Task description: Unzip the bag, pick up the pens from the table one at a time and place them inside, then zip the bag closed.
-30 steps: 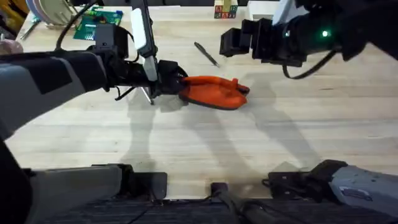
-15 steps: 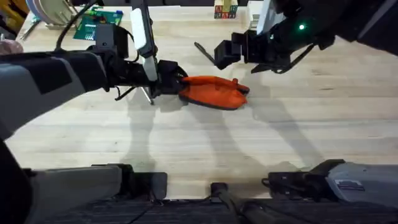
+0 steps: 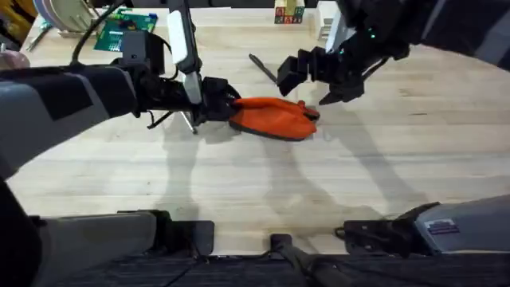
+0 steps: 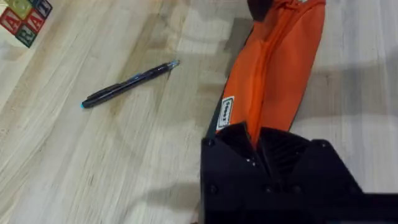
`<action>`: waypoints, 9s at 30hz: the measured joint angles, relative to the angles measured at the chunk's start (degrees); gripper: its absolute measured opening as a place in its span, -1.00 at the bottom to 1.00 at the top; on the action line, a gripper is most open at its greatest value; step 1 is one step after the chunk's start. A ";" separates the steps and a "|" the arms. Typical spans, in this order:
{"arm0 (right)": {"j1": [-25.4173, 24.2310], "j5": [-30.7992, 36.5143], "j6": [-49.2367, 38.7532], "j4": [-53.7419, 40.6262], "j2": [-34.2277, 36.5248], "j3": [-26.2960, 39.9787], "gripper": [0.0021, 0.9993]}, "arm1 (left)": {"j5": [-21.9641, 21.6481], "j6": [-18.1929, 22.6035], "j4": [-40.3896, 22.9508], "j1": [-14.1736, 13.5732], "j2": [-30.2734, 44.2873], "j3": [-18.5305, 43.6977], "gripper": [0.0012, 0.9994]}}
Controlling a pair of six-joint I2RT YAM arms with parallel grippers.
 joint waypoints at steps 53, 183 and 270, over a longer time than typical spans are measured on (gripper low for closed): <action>2.43 -14.24 0.77 7.21 2.30 0.00 -0.94 | 0.00 0.00 -0.02 0.00 0.00 0.00 -0.92; 10.54 1.02 -53.49 -0.33 -3.52 1.18 -0.94 | -13.40 -21.51 -27.43 -0.26 -41.35 3.61 0.99; 14.53 0.99 -54.96 10.56 -15.91 -9.99 1.00 | -20.26 -28.12 -25.31 -0.26 -39.16 3.61 0.99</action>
